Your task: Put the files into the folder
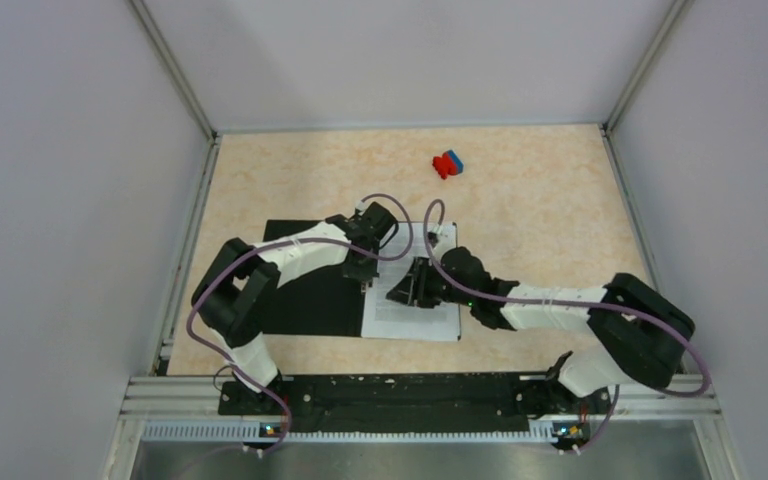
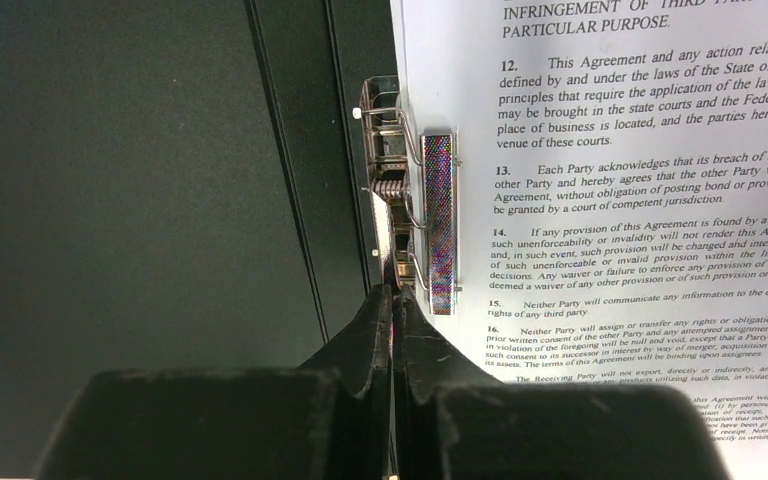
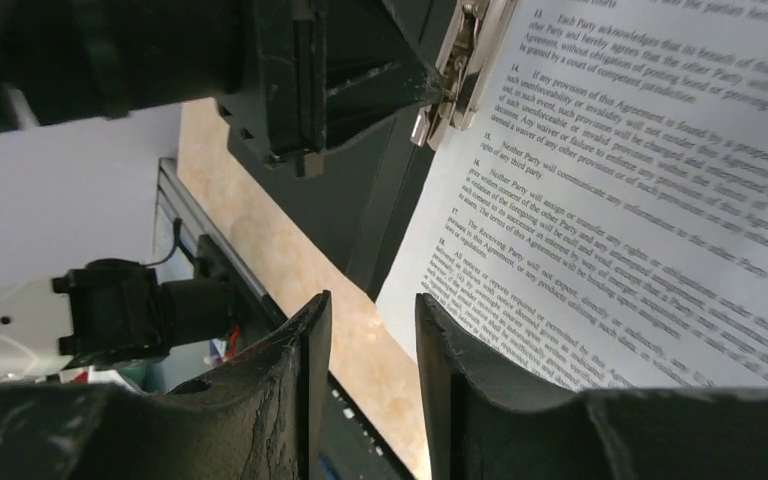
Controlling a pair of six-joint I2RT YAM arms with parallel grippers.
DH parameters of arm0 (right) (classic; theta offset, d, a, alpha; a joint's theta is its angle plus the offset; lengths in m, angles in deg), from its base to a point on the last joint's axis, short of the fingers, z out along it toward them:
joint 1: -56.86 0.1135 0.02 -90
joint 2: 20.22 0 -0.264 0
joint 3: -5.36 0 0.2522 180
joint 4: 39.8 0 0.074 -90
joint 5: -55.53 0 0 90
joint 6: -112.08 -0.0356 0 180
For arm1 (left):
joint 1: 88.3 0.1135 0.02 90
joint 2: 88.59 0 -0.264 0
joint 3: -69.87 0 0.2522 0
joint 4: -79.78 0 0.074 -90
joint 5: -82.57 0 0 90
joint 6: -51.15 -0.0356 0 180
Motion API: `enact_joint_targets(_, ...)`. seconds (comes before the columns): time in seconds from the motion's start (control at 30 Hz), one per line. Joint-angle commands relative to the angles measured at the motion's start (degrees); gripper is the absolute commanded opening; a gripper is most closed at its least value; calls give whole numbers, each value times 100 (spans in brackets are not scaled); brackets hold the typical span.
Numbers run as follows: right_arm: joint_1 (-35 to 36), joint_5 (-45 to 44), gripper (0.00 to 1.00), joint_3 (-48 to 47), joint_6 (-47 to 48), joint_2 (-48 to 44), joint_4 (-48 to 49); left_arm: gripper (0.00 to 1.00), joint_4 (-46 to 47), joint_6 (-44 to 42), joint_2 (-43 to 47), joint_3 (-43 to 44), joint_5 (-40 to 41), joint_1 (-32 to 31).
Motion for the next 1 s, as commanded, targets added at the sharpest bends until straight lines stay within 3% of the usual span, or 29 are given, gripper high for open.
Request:
enact_joint_targets(0.0,342,-171,36,-249,-156,934,1241,0,146,-22,-773,-371,-945,-53)
enact_joint_targets(0.23,370,-225,31,-417,-456,2154,2792,0,65,-142,-762,-353,-1000,-33)
enact_joint_targets(0.97,453,-672,22,-1061,-843,3316,2999,0,21,-298,-667,-420,-1069,35)
